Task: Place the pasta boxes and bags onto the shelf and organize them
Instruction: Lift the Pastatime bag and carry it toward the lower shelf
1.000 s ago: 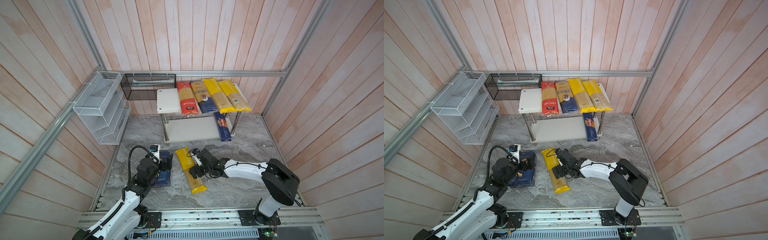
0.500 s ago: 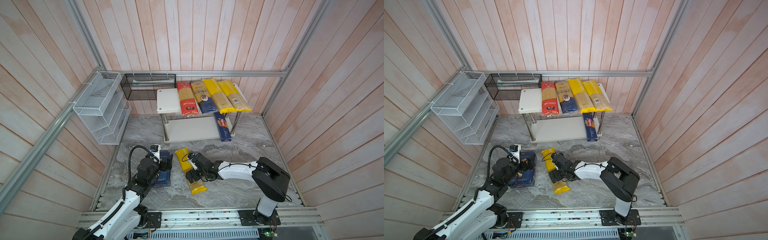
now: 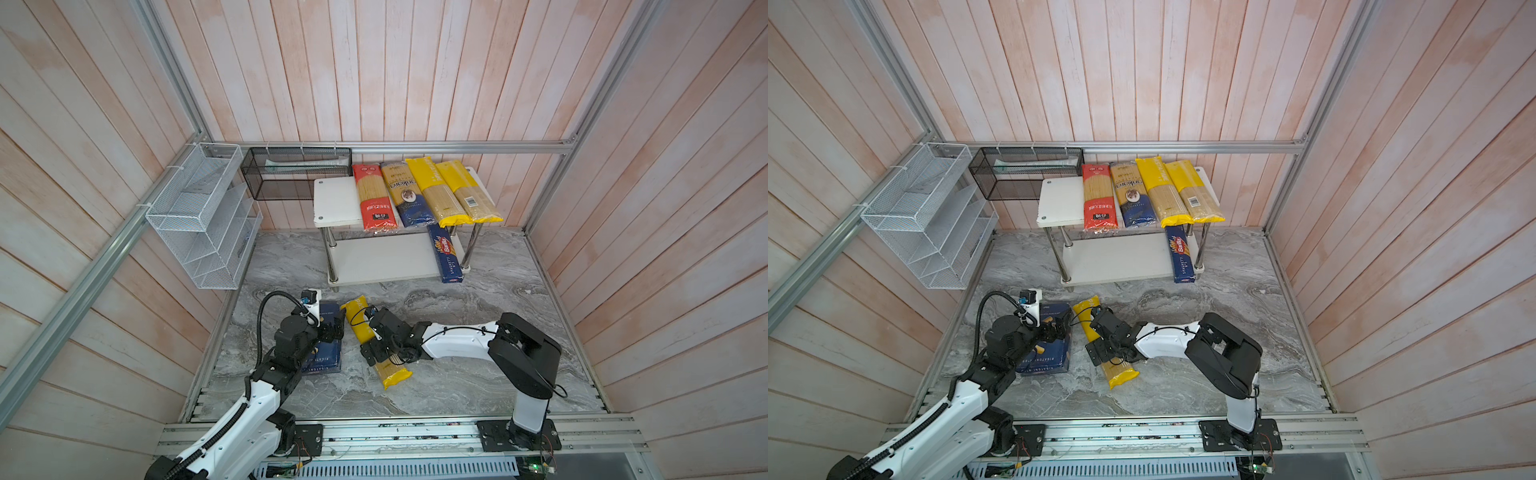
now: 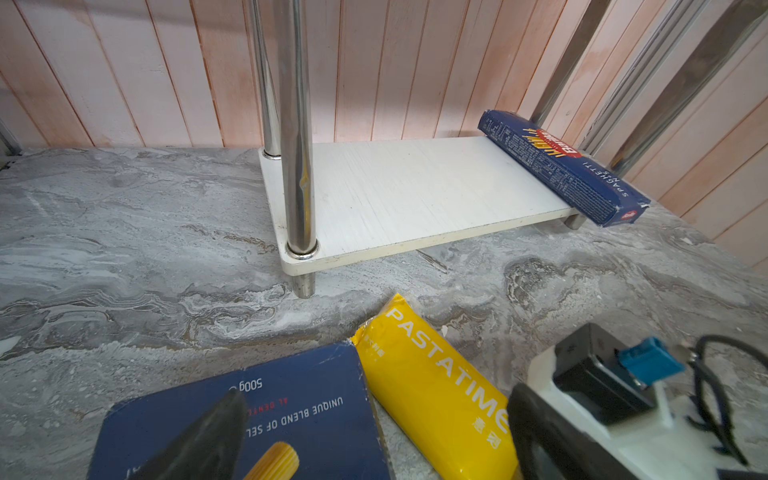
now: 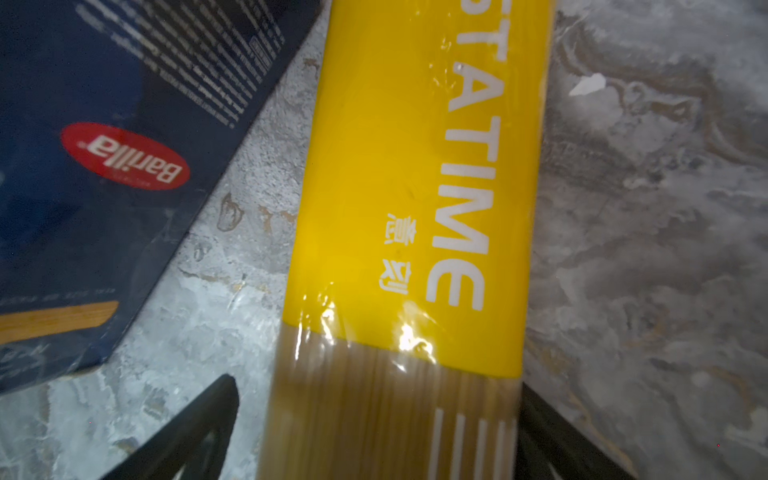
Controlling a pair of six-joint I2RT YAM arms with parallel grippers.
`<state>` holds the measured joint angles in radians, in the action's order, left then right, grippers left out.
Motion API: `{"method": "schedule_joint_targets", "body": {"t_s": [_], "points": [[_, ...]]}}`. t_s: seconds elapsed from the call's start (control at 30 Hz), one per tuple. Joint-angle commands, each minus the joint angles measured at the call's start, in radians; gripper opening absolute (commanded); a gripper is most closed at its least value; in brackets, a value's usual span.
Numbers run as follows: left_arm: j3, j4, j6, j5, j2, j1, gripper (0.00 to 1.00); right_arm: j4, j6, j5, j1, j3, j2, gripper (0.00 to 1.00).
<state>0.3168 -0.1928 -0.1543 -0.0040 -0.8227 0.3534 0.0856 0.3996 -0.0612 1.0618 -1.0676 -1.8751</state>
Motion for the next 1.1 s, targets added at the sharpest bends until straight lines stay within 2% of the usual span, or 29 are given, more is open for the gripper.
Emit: {"method": "schedule_joint_targets", "body": {"t_s": [0.0,0.33,0.7,0.8,1.07], "points": [[0.003,0.003,-0.002,0.009,0.009,-0.004,1.00,0.142,-0.006,-0.025,0.007,0.015,-0.064,0.98],[-0.002,0.003,-0.003,0.006,0.023,-0.004,1.00,0.218,-0.030,-0.128,0.022,-0.006,-0.102,0.92],[-0.004,0.003,-0.004,0.004,0.023,-0.004,1.00,0.174,-0.012,-0.125,0.023,0.017,-0.094,0.76],[-0.004,0.002,-0.004,0.004,0.024,-0.005,1.00,0.159,-0.004,-0.119,0.020,0.018,-0.092,0.64],[-0.004,0.002,-0.004,0.004,0.026,-0.005,1.00,0.112,0.014,-0.104,0.006,0.048,-0.048,0.53]]}}
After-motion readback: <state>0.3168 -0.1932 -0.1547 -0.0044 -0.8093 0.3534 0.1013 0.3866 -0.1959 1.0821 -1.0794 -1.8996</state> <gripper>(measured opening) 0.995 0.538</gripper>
